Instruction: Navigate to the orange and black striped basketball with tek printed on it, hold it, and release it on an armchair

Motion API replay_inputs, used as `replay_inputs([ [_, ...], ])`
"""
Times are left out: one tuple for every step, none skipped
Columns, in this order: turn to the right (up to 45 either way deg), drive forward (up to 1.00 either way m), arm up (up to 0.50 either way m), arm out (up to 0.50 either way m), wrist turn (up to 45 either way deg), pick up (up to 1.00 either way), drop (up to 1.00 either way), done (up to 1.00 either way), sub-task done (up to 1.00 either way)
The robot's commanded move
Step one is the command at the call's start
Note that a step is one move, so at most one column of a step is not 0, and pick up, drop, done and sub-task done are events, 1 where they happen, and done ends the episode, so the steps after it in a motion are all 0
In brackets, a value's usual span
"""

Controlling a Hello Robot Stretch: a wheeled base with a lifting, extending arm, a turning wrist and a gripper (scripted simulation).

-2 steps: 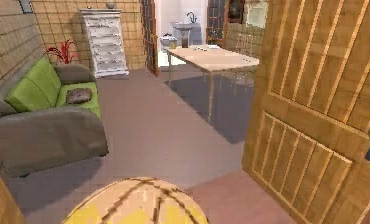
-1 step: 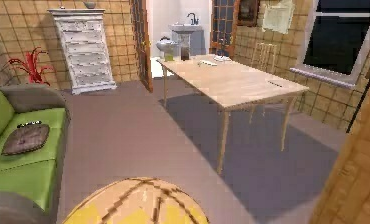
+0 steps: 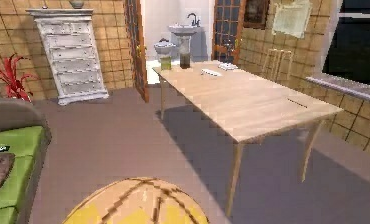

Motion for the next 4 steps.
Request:
replay_inputs([
  [0.0, 0.50, 0.00, 0.00, 0.0, 0.00, 0.00, 0.00, 0.00],
  [-27.0, 0.00, 0.00, 0.00, 0.0, 0.00, 0.00, 0.00, 0.00],
  [0.0, 1.00, 0.00, 0.00, 0.0, 0.00, 0.00, 0.00, 0.00],
  [-3.0, 0.00, 0.00, 0.00, 0.0, 0.00, 0.00, 0.00, 0.00],
])
